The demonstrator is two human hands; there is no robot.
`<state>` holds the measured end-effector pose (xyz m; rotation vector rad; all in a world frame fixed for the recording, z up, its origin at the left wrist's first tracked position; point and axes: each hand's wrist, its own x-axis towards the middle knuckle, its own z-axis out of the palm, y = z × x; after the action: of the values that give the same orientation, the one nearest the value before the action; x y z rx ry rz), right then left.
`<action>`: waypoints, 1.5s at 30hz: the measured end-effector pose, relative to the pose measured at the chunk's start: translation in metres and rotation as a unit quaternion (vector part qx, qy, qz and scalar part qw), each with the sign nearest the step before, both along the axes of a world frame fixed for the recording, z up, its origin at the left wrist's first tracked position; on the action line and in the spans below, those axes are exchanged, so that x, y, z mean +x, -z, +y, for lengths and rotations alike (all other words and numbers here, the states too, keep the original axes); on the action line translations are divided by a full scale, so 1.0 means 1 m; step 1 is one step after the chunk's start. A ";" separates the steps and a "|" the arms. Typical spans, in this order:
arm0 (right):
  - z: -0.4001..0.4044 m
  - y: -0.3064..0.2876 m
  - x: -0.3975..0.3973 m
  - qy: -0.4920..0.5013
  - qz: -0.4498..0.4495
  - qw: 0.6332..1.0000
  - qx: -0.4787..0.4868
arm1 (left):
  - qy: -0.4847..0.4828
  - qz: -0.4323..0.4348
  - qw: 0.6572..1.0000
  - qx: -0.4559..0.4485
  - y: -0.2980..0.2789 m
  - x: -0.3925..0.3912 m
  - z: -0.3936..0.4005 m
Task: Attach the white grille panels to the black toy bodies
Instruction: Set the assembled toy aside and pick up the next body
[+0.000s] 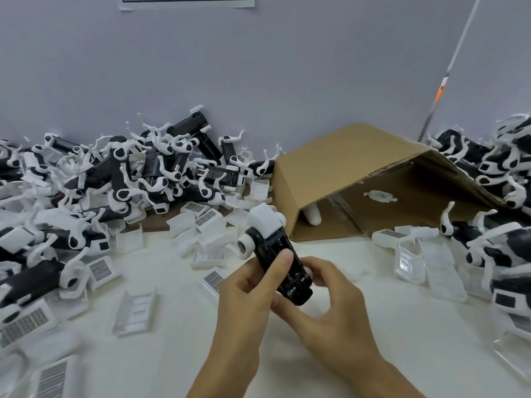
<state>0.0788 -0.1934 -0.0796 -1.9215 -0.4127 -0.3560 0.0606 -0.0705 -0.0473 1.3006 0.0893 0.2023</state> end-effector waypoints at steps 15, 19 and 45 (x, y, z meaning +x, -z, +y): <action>-0.009 -0.004 0.001 -0.048 0.020 0.998 0.031 | -0.139 -0.174 0.788 0.573 0.013 0.006 0.028; -0.012 -0.003 0.006 -0.014 0.034 0.998 0.060 | -0.110 -0.217 0.781 0.575 0.017 0.007 0.021; -0.012 -0.014 0.016 0.035 0.151 0.951 0.268 | -0.190 -0.268 0.850 0.411 0.027 0.008 0.008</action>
<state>0.0949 -0.2053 -0.0660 -1.4256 -0.0324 -0.1869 0.0689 -0.0627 -0.0746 2.0213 -0.2521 1.0265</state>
